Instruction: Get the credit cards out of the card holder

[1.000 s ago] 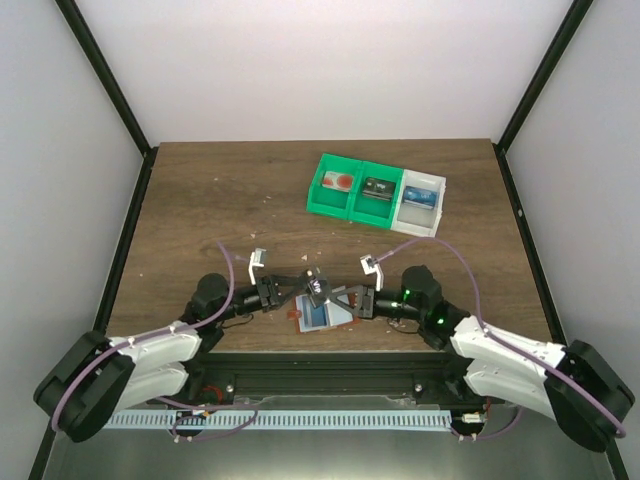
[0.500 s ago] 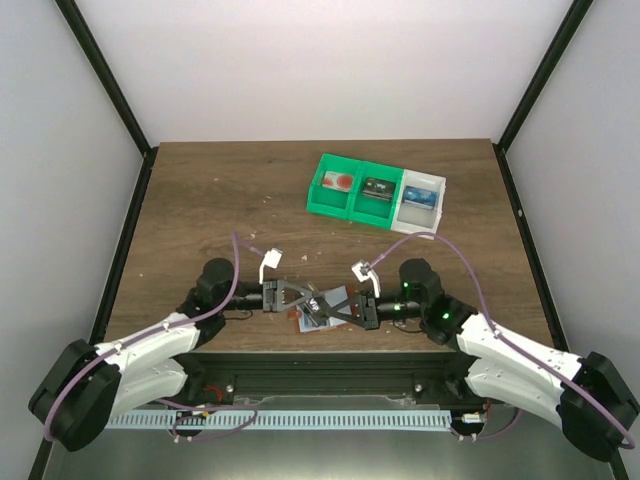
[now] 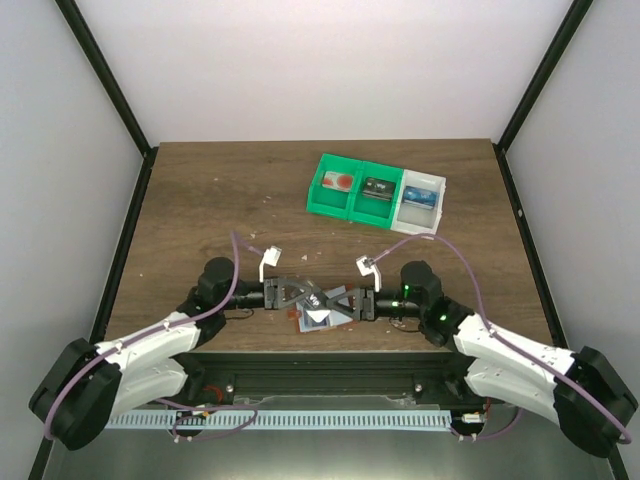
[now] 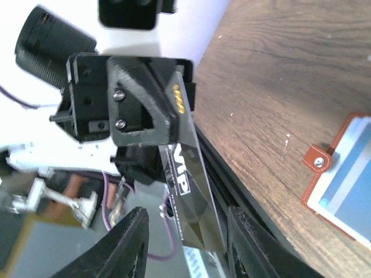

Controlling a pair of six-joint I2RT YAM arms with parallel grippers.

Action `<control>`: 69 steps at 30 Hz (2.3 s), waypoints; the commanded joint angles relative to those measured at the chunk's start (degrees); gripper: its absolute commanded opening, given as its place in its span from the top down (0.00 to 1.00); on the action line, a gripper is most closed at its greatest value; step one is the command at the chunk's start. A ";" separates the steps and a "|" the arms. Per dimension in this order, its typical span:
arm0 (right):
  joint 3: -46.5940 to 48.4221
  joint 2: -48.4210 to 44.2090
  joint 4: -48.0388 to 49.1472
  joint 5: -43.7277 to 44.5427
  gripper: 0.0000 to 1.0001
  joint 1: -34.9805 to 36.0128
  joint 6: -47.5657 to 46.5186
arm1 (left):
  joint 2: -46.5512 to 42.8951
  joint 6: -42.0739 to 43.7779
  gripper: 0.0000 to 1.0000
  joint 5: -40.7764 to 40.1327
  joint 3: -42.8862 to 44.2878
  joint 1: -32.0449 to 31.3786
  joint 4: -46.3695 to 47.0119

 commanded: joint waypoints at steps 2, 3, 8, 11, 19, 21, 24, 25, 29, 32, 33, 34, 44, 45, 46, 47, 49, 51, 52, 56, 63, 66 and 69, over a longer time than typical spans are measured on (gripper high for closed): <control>-4.29 3.00 15.38 8.08 0.60 0.22 15.50 | 2.32 -9.42 1.00 -9.38 -2.56 -0.02 13.75; -5.02 3.69 18.11 8.56 0.59 0.23 17.32 | 2.96 -11.67 1.00 -11.16 -3.07 -0.02 16.14; -3.45 7.58 23.25 9.75 0.56 0.35 20.12 | 5.45 -17.70 1.00 -19.21 -4.87 -0.04 23.84; -0.73 10.08 22.18 10.61 0.59 0.31 19.79 | 7.11 -19.13 1.00 -20.36 -4.71 -0.02 27.04; 1.13 15.05 27.57 10.53 0.89 0.32 21.12 | 10.13 -20.01 1.00 -21.04 -4.79 -0.14 29.64; 1.08 15.48 28.50 10.39 0.99 0.30 20.99 | 10.26 -20.11 1.00 -21.30 -5.21 -0.05 29.61; 1.00 14.41 26.82 11.66 1.00 0.31 19.51 | 9.83 -18.79 0.70 -21.78 -5.12 -0.05 27.06; 1.24 13.47 24.78 12.78 0.99 0.24 18.75 | 9.50 -17.54 0.50 -21.16 -4.72 -0.07 25.46; 4.97 9.95 12.25 15.60 1.00 -0.74 13.04 | 7.47 -8.94 0.08 -18.35 -0.01 -0.05 12.74; 9.91 8.42 2.03 16.75 0.99 -2.57 7.47 | 5.71 -0.88 0.00 -18.16 3.95 0.01 1.06; 11.30 8.15 -0.77 16.65 0.99 -3.80 5.86 | 5.16 1.13 0.00 -18.21 5.03 -0.04 -2.47; 12.37 7.85 -3.43 16.55 0.99 -5.17 4.51 | 4.69 3.39 0.00 -18.40 6.14 -0.05 -5.89; 22.19 8.97 -17.95 12.29 1.00 -22.49 -8.65 | -0.46 22.49 0.00 -19.06 14.43 -0.03 -29.36; 23.69 10.47 -19.85 12.30 1.00 -23.90 -10.29 | -1.03 24.30 0.00 -19.71 15.39 -0.03 -31.61; 25.03 11.58 -21.47 12.42 1.00 -25.49 -12.00 | -1.67 25.88 0.00 -20.35 16.21 -0.04 -33.62; 26.22 12.71 -22.92 12.56 1.00 -26.78 -13.42 | -2.40 27.32 0.00 -21.18 17.01 -0.01 -35.71; 28.06 14.77 -25.01 12.16 1.00 -29.64 -15.72 | -4.01 26.79 0.00 -21.26 17.45 -0.04 -37.21; 29.61 16.91 -26.73 11.12 0.99 -32.03 -17.65 | -5.45 26.31 0.00 -19.81 18.25 -0.05 -38.97; 30.79 18.08 -27.50 10.73 1.00 -33.38 -18.41 | -5.98 26.96 0.00 -19.94 19.24 -0.03 -40.70; 33.30 22.85 -29.22 8.76 1.00 -36.98 -20.35 | -7.66 32.77 0.00 -23.71 22.96 -0.04 -47.62; 38.22 30.88 -30.27 7.65 0.99 -39.06 -22.26 | -11.24 40.91 0.00 -25.95 22.34 -0.06 -49.56; 42.05 34.33 -31.59 7.80 1.00 -39.15 -22.96 | -13.11 39.76 0.00 -27.17 19.18 -0.04 -46.93; 45.31 38.39 -32.77 7.87 0.99 -39.15 -22.70 | -13.75 40.18 0.00 -28.63 18.89 -0.06 -47.10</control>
